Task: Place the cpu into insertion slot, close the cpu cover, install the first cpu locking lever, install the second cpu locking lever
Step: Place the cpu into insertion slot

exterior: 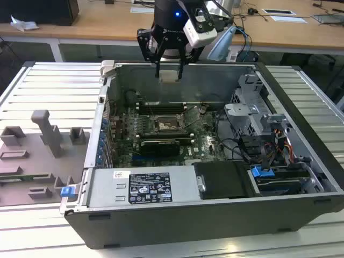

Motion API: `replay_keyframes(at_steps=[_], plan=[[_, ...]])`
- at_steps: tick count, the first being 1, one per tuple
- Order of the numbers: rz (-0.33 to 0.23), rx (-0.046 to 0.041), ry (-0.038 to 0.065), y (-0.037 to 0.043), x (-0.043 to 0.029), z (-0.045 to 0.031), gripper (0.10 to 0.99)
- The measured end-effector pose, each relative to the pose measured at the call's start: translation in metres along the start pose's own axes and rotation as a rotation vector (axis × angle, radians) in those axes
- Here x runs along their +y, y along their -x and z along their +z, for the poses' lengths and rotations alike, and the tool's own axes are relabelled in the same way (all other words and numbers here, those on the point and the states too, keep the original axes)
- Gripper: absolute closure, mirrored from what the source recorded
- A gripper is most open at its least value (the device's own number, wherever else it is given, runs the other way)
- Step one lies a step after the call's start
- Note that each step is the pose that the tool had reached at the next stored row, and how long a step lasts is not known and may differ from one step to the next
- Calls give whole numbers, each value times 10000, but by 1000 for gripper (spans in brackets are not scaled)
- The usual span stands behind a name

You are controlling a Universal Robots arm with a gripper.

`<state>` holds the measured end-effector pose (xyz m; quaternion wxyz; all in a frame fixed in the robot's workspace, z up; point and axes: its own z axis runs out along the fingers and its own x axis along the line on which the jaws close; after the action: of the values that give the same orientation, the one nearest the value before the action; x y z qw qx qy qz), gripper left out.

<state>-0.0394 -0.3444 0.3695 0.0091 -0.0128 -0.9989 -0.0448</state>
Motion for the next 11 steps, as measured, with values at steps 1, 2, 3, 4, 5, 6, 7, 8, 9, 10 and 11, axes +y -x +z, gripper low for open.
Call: replay_keyframes(at_steps=[1, 2, 3, 4, 5, 6, 7, 8, 9, 10, 11], plan=[[18, -2, 0, 0, 0, 0, 549], [125, -10, 1, 0, 0, 1, 549], [197, -17, 3, 0, 0, 2, 549], [256, -24, 4, 0, 0, 2, 549], [301, -28, 5, 0, 0, 2, 549], [358, -33, 7, 0, 0, 3, 549], [438, -40, 8, 0, 0, 2, 549], [511, -45, 8, 0, 0, 2, 549], [582, -52, 10, 0, 0, 2, 549], [663, -60, 11, 0, 0, 2, 549], [743, -66, 13, 0, 0, 3, 549]])
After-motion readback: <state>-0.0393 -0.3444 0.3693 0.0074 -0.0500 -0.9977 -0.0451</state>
